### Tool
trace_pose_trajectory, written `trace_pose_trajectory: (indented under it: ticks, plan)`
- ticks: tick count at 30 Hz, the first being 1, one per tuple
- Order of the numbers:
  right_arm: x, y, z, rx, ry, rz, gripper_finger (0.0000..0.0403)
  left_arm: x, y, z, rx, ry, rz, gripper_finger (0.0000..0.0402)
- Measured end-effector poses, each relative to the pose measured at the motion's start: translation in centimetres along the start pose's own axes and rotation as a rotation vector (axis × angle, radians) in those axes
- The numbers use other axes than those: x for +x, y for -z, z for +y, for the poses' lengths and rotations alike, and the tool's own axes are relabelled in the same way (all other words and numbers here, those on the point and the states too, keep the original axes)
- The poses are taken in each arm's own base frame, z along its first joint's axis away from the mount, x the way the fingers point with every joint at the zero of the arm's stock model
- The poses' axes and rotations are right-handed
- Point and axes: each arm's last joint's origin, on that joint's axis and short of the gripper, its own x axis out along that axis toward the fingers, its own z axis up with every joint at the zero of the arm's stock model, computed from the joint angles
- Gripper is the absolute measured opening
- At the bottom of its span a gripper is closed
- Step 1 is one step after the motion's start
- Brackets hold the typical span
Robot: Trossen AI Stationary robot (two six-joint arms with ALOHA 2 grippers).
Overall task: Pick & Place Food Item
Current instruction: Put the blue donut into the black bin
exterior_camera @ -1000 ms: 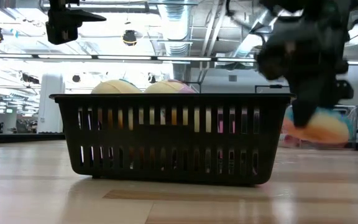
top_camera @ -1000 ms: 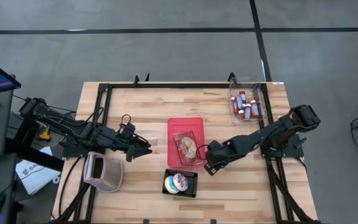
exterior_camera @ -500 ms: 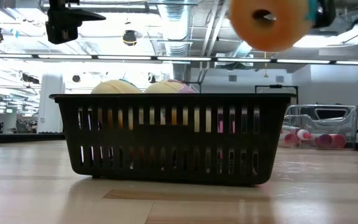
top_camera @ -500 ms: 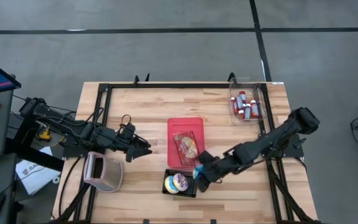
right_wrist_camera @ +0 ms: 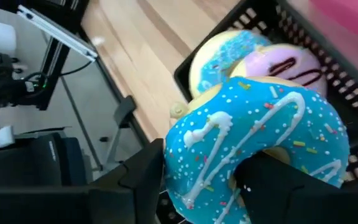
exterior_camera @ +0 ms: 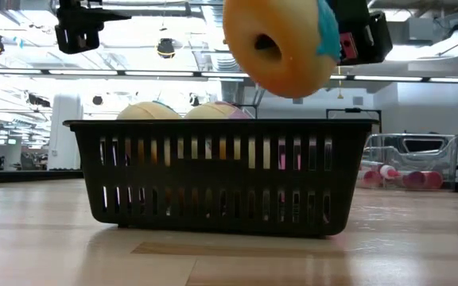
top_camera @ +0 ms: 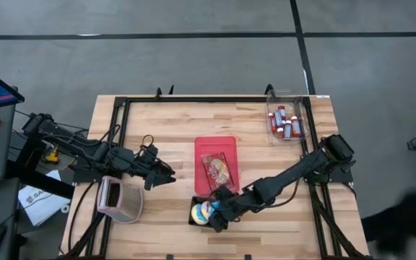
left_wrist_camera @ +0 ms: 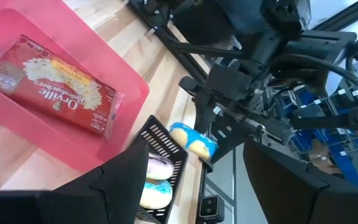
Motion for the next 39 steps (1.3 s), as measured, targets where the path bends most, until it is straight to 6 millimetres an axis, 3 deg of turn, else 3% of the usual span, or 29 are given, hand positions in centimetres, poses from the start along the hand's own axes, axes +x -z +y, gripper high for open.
trace_pose_trajectory:
  ticks: [13,23,39]
  plan:
    - [0.1,-0.5,-0.6,0.033,0.042,0.027,0.0234,-0.1,0.2,-0.2,0.002,0.018,0.007,0.0260]
    - [0.6,-0.6,-1.5,0.026,0.096,0.085,0.0236,-0.2,0.7,-0.6,0.006,0.026,0.005,0.0260]
    - [0.6,-1.9,-0.9,0.035,0.008,0.074,0.0235,-0.3,0.7,-0.7,0.005,0.022,0.000,0.0260]
